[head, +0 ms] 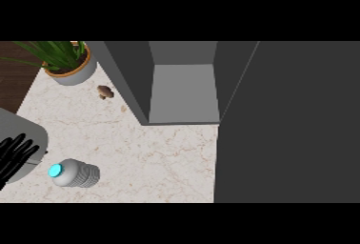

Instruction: Pick up the bottled water, place it into the cabinet and close the cabinet

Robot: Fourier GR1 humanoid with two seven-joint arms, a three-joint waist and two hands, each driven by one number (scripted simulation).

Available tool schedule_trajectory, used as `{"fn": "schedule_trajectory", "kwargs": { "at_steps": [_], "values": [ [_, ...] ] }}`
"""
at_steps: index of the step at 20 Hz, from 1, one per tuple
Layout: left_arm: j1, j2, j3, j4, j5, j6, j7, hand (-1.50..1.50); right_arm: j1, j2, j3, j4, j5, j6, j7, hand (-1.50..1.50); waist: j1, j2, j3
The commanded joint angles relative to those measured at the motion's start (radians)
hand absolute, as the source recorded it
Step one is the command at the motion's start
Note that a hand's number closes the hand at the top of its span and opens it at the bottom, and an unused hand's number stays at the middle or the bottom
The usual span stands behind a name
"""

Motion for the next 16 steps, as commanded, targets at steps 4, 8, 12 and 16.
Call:
{"fn": "schedule_trajectory", "kwargs": {
  "at_steps": [4, 8, 12, 16],
  "values": [
    [-0.12, -0.037, -0.01, 0.24, -0.295, 0.013, -0.21, -1.5, 0.151, -0.025, 0.001, -0.111, -0.032, 0.053, -0.06, -1.5, -0.008, 0.0, 0.0],
    [-0.113, -0.081, -0.052, 0.36, -0.423, 0.076, -0.368, -1.5, 0.179, -0.031, -0.016, -0.101, -0.048, 0.076, -0.126, -1.5, -0.011, 0.0, -0.001],
    [-0.208, -0.042, -0.047, 0.523, -0.436, 0.127, -0.437, -1.5, 0.24, -0.039, 0.03, -0.162, -0.015, 0.083, -0.127, -1.5, -0.015, 0.001, -0.001],
    [-0.204, -0.035, -0.089, 0.665, -0.545, 0.216, -0.63, -1.5, 0.279, -0.043, 0.031, -0.104, -0.004, 0.103, -0.186, -1.5, -0.017, 0.001, -0.002]
  ]
}}
